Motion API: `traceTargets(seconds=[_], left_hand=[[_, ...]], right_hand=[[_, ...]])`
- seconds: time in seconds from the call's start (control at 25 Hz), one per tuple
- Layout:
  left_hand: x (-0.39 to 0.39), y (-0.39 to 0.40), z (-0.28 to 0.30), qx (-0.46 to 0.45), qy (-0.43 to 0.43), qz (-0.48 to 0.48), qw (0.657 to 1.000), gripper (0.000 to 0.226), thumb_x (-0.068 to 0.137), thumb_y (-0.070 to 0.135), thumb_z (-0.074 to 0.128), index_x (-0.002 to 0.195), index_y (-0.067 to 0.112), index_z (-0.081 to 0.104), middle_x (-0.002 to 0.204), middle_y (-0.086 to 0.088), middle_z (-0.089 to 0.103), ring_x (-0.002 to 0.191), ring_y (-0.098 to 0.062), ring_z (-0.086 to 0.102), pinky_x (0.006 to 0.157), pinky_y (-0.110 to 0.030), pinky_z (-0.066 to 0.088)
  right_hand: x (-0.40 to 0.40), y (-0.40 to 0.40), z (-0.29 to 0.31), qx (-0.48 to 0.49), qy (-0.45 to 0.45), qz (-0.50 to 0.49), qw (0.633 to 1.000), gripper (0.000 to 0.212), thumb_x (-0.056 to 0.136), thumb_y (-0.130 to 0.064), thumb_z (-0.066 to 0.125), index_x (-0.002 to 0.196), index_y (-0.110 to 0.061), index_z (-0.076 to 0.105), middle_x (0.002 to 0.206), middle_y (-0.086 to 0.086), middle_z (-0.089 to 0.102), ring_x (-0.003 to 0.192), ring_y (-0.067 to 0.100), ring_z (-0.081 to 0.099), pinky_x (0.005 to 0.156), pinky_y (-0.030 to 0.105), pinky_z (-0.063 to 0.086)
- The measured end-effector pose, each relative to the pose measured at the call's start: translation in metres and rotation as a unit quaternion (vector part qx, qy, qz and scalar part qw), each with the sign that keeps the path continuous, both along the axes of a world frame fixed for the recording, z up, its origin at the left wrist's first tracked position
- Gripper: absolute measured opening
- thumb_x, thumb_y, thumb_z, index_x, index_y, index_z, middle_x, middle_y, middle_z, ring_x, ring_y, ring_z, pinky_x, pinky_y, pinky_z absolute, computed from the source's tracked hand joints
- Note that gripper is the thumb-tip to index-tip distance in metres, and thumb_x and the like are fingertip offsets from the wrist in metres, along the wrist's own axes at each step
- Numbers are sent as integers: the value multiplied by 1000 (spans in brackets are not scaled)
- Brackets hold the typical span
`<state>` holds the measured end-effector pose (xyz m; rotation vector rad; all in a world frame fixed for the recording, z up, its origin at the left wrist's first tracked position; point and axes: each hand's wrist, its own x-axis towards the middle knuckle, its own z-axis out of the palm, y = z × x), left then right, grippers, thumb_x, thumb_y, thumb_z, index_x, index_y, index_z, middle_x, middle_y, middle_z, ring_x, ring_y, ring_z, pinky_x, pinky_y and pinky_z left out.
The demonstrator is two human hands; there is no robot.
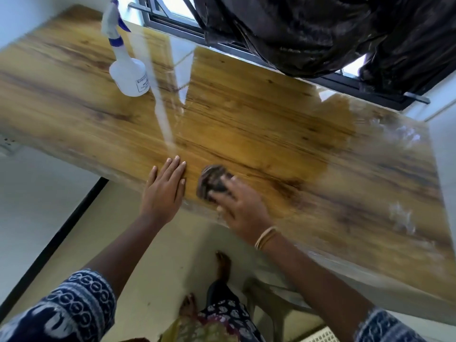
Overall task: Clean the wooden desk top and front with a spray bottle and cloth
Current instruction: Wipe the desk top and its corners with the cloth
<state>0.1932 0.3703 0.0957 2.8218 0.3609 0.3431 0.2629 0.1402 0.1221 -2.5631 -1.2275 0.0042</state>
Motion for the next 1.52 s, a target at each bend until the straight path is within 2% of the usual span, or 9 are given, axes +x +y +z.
traceTargets(seconds=[0.2, 0.36, 0.56, 0.72, 0.92, 1.08, 1.24, 1.4, 1.52], left_hand=[[-4, 7, -1, 20, 9, -16, 1000, 50, 102, 32, 26, 148, 19, 40, 156, -1, 35, 146, -16, 28, 117, -43, 23], [-4, 2, -3, 24, 16, 12, 1000, 51, 102, 32, 25, 150, 22, 37, 158, 3, 32, 147, -14, 25, 119, -40, 19], [-3, 2, -4, 29, 20, 14, 999, 51, 101, 32, 24, 150, 21, 37, 158, 2, 32, 147, -15, 26, 119, -42, 19], [-1, 0, -6, 36, 13, 26, 999, 51, 101, 30, 26, 149, 20, 38, 157, 1, 34, 146, -16, 27, 119, -43, 20], [-1, 1, -6, 45, 11, 22, 999, 51, 100, 29, 28, 147, 17, 40, 155, -4, 37, 145, -19, 31, 119, -45, 21], [-3, -2, -6, 31, 3, 29, 999, 51, 100, 29, 28, 148, 18, 40, 156, -1, 34, 147, -16, 27, 120, -43, 19], [-2, -1, -7, 27, -15, 27, 999, 50, 100, 28, 27, 147, 17, 42, 156, -1, 35, 146, -17, 28, 118, -45, 22], [0, -2, -7, 30, -23, 28, 999, 50, 100, 27, 28, 146, 16, 43, 155, -2, 36, 146, -18, 29, 117, -46, 24], [-2, -1, -8, 32, -18, 28, 999, 51, 99, 28, 28, 146, 16, 43, 155, -2, 36, 146, -18, 29, 118, -46, 22]], right_hand=[[21, -2, -1, -21, -1, 191, 981, 38, 99, -38, 48, 137, -34, 53, 152, 7, 42, 138, 29, 41, 110, 45, 35], [150, -11, 4, -3, 3, -35, 999, 42, 99, -34, 48, 140, -31, 50, 152, 8, 40, 137, 30, 40, 110, 46, 37], [229, 24, 9, -18, 71, -309, 948, 46, 100, -40, 43, 144, -30, 46, 159, 12, 27, 146, 33, 23, 119, 44, 24], [157, 115, 10, 3, 13, -62, 998, 41, 95, -37, 49, 135, -30, 57, 151, 11, 42, 137, 34, 39, 109, 45, 35], [142, 142, 10, -34, -19, 283, 958, 39, 96, -36, 47, 134, -34, 56, 150, 3, 45, 135, 24, 45, 109, 41, 34], [268, 104, 13, -36, -6, -45, 998, 42, 97, -36, 45, 139, -34, 52, 155, 6, 37, 136, 28, 41, 109, 44, 37], [304, 105, 17, -64, 114, -339, 932, 46, 102, -38, 35, 147, -32, 38, 163, 8, 15, 147, 34, 19, 118, 43, 21], [246, 176, 21, -55, 20, -100, 993, 44, 98, -33, 45, 142, -28, 48, 157, 12, 32, 138, 34, 34, 113, 42, 30], [172, 203, 14, -86, 9, 157, 984, 45, 98, -37, 43, 143, -36, 45, 159, 3, 30, 143, 30, 31, 115, 47, 31]])
